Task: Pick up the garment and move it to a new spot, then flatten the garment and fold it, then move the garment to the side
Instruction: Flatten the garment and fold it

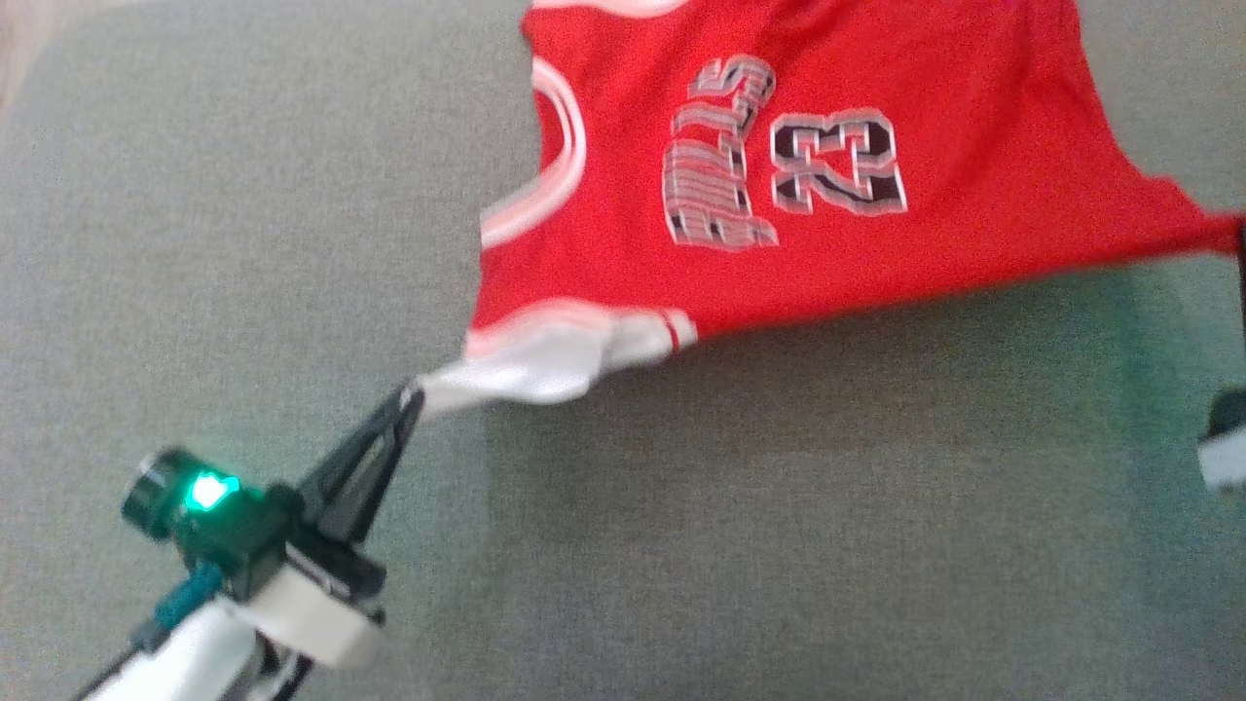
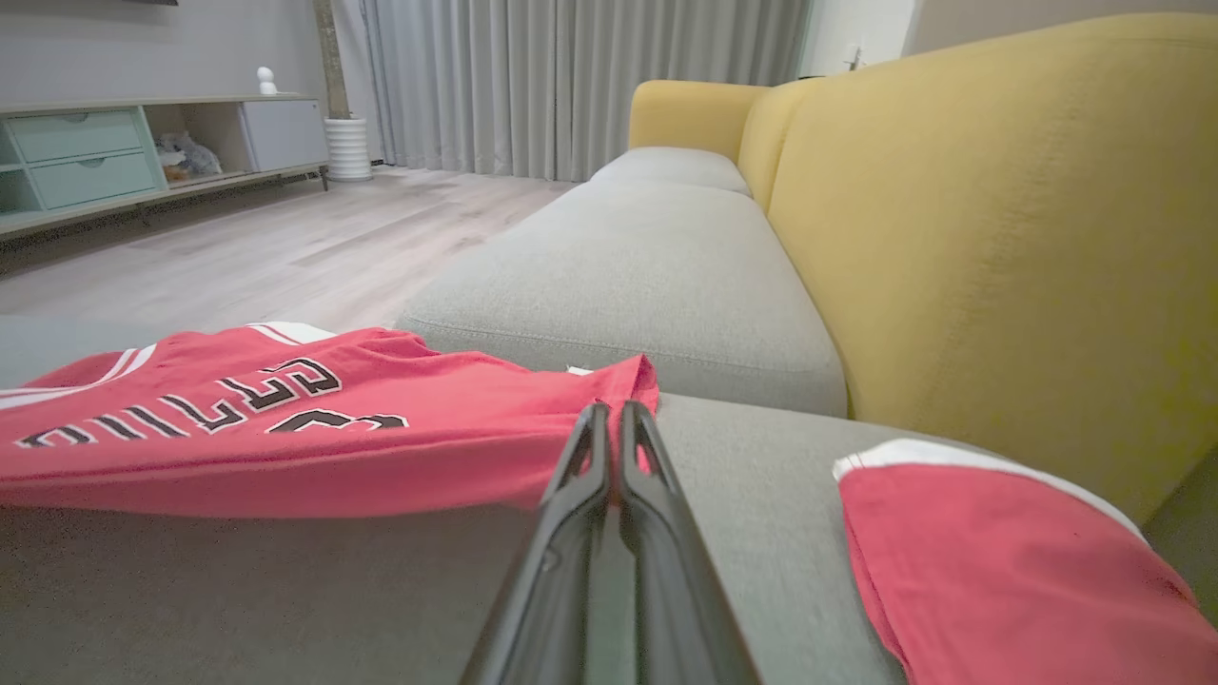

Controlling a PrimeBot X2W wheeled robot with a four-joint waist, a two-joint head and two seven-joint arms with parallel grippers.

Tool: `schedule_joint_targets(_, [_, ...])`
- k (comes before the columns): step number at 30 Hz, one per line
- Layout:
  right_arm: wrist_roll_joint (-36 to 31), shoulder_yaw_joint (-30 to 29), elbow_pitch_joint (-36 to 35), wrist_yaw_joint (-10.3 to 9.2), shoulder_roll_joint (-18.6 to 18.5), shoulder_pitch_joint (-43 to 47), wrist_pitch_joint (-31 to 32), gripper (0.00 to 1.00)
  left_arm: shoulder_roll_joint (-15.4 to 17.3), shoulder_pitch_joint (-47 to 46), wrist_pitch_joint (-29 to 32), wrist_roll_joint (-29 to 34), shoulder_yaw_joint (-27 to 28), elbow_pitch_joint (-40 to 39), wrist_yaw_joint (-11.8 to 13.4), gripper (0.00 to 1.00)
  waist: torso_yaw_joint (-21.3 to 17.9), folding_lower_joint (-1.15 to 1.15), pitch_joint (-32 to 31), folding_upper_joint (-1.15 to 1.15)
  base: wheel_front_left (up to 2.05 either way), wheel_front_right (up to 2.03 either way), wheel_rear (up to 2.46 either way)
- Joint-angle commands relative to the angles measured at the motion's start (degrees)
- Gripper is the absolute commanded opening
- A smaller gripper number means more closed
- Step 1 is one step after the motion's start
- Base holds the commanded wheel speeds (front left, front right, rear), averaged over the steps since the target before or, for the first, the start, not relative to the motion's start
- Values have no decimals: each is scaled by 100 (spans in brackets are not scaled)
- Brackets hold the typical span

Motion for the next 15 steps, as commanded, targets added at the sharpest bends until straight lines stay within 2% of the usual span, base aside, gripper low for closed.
schedule_joint_targets(1, [-16, -159, -327, -5, -103, 328, -34, 0, 244, 9, -11, -26, 345, -164, -43, 0, -26, 2, -141, 0, 0, 0, 0])
schedule_joint_targets(6, [-146, -586, -898, -5, 108, 1397, -28, 0, 199, 623, -11, -44, 338, -256, -144, 0, -39, 2, -128, 0, 0, 0, 0])
schedule_joint_targets(10, [-251, -796, -1254, -5, 111, 1911, 115, 0, 105, 879, -11, -80, 323, -373, -272, 0, -85, 2, 3, 0, 0, 0, 0])
schedule_joint_targets(15, [-227, -882, -1313, -5, 188, 1824, 216, 0, 28, 708, -11, 26, 332, -331, -356, 0, -91, 2, 129, 0, 0, 0, 0])
